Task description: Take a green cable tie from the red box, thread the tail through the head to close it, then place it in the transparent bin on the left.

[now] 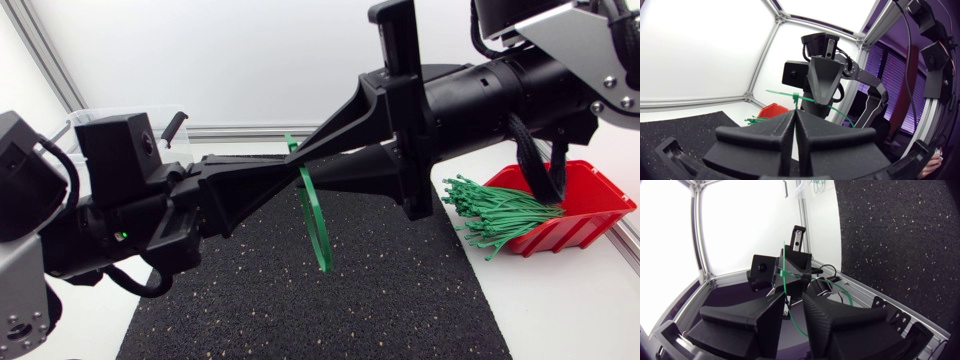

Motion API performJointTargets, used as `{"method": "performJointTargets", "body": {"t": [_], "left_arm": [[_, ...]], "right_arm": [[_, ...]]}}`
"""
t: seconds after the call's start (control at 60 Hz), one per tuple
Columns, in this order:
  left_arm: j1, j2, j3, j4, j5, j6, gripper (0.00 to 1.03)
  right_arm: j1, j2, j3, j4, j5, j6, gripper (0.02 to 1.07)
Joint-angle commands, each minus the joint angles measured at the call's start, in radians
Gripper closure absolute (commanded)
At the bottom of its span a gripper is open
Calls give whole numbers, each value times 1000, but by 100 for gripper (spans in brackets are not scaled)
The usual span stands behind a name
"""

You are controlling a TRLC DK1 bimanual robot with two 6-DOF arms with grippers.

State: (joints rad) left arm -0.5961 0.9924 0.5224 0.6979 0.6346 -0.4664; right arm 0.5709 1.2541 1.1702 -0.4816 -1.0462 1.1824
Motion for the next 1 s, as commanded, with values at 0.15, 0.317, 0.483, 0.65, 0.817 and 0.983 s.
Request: {"method": "performJointTargets", "body": {"t": [0.15,0.317,0.483,0.65,0.817,0.983], "left_arm": [[30,38,19,23,7,28,100],[32,26,18,23,13,25,100],[27,2,18,17,28,20,100],[-2,-5,18,9,36,17,100],[-33,-5,13,8,36,17,100],[-39,-3,13,6,36,17,100]], "right_arm": [[-5,-53,-10,-14,3,26,59],[-71,-51,-18,-17,3,25,57],[-97,-36,-21,-12,5,17,57],[-98,2,-14,-5,5,17,57],[-100,34,19,5,5,22,58],[-92,54,42,6,5,22,63]]}}
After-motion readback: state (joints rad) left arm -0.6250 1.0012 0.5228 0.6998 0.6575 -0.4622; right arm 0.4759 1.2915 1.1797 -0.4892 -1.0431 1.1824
